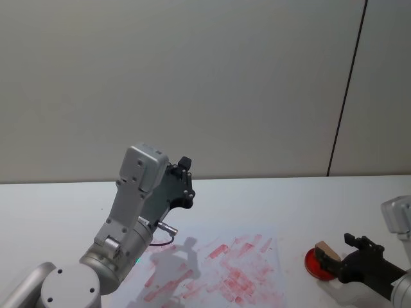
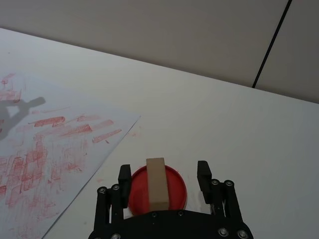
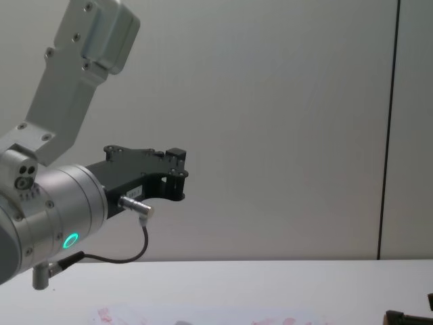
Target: Use the one hand to pick up the stamp and affix it onto the A4 paper.
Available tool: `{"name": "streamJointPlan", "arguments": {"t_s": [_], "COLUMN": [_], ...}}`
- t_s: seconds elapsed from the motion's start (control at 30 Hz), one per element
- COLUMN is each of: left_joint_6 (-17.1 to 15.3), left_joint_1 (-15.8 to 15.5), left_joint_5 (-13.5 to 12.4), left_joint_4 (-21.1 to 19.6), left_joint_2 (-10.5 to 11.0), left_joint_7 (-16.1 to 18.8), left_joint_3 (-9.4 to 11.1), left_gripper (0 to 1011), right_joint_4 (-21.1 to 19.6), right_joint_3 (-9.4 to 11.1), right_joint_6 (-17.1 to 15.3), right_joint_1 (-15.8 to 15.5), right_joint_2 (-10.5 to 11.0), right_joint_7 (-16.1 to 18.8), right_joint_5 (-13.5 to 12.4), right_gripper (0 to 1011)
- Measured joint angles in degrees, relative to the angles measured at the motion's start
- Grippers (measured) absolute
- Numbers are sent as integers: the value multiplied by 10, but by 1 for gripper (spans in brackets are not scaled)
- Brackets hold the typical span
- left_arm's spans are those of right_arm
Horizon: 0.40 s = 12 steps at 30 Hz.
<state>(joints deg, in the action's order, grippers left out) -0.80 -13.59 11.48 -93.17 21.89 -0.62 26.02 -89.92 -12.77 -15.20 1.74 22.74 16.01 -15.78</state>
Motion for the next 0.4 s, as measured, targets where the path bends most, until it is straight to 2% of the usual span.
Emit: {"name": "streamJointPlan", "arguments": {"t_s": [0.17, 0.2, 0.27, 0.4], "left_joint_6": [0, 0, 0, 0], "left_joint_1": [0, 0, 0, 0], "left_joint_5": [0, 0, 0, 0], "left_joint_4": [0, 0, 0, 0], "left_joint_2": [0, 0, 0, 0], "left_joint_7": [0, 0, 0, 0], "left_joint_3": [0, 0, 0, 0], "left_gripper": [0, 0, 0, 0], "right_joint_4": [0, 0, 1, 1], "right_joint_3": [0, 0, 0, 0], "right_joint_6": [0, 0, 0, 0], "right_joint_1": [0, 0, 0, 0], "right_joint_2": [0, 0, 0, 0], "right_joint_7": [0, 0, 0, 0], "right_joint_5": [0, 0, 0, 1], "right_gripper": [911, 911, 991, 1001]}}
